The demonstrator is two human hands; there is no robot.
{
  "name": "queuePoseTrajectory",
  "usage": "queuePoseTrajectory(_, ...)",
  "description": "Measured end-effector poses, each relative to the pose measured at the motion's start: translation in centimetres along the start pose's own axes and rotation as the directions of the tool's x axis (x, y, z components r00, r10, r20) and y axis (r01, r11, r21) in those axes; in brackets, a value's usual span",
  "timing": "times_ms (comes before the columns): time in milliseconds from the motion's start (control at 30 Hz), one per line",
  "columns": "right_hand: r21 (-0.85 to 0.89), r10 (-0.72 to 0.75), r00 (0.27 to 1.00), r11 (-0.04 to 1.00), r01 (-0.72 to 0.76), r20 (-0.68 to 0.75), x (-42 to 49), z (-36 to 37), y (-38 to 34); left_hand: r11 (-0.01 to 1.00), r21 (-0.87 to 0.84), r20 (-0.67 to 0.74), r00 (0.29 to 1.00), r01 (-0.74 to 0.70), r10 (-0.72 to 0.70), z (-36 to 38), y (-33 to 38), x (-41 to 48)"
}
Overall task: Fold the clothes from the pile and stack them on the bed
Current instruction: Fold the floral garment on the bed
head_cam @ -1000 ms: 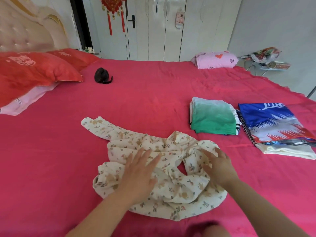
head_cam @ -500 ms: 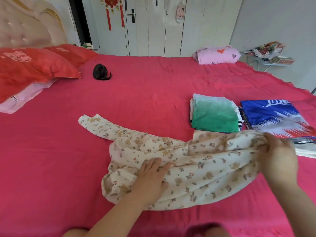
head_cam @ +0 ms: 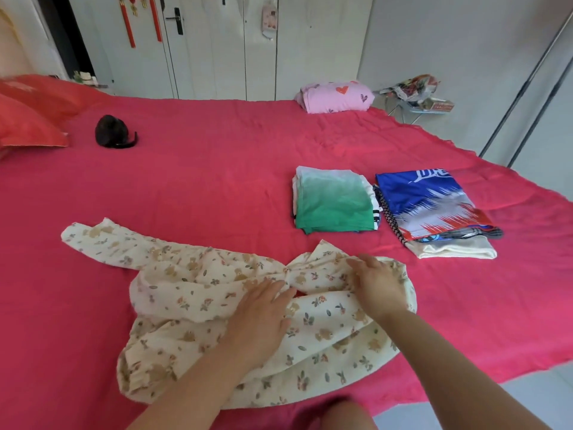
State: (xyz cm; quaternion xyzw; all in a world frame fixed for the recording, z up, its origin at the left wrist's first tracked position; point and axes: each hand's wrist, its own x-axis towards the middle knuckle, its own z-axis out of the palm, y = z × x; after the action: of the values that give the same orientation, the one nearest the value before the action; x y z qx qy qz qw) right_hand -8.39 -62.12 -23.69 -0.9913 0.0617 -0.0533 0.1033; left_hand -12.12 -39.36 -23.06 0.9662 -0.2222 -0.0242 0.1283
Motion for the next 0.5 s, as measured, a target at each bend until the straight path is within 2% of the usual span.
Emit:
queuePoseTrajectory(100, -0.033, 0.075, 0.986, 0.997, -0.071, 0.148, 1.1, 0.2, 0.6, 0.998, -0.058, 0.009, 0.999, -0.031, 0.031, 1.2, 3.4, 2.5)
queuePoseTrajectory(167, -0.084, 0.159, 0.953, 0.986, -0.142, 0.258, 1.6, 0.5, 1.7, 0.994, -0.085, 0.091, 0.994, 0.062, -0.055, 2.3, 5.0, 4.2)
queuePoseTrajectory(233, -0.115, 0.193, 0.939, 0.979, -0.167, 0.285, 1.8, 0.3, 3.0, 0.988, -0.063, 0.191, 0.973, 0.145, -0.13, 3.2, 5.6, 5.3)
queuePoseTrajectory(300, -0.024, 0.239, 0.948, 0.971, -0.24, 0.209, 1.7, -1.0, 4.1, 0.985, -0.02, 0.147, 0.975, 0.174, -0.169, 3.1, 5.5, 5.9)
queuePoseTrajectory(367, 0.19, 0.355, 0.933, 0.914, -0.359, 0.058, 1.9, -3.3, 5.6, 0.981, -0.057, -0.023, 0.982, 0.184, -0.186, 2.4, 4.9, 6.7)
queuePoseTrajectory(433, 0.388, 0.492, 0.866, 0.817, -0.428, -0.082, 2.1, -6.1, 7.3, 0.969, -0.178, -0.193, 0.959, 0.172, -0.206, 1.5, 4.2, 7.6)
queuePoseTrajectory(500, 0.492, 0.555, 0.826, 0.749, -0.444, -0.1, 2.3, -7.9, 8.7, 0.95, -0.278, -0.202, 0.958, 0.143, -0.204, 0.6, 3.7, 7.9)
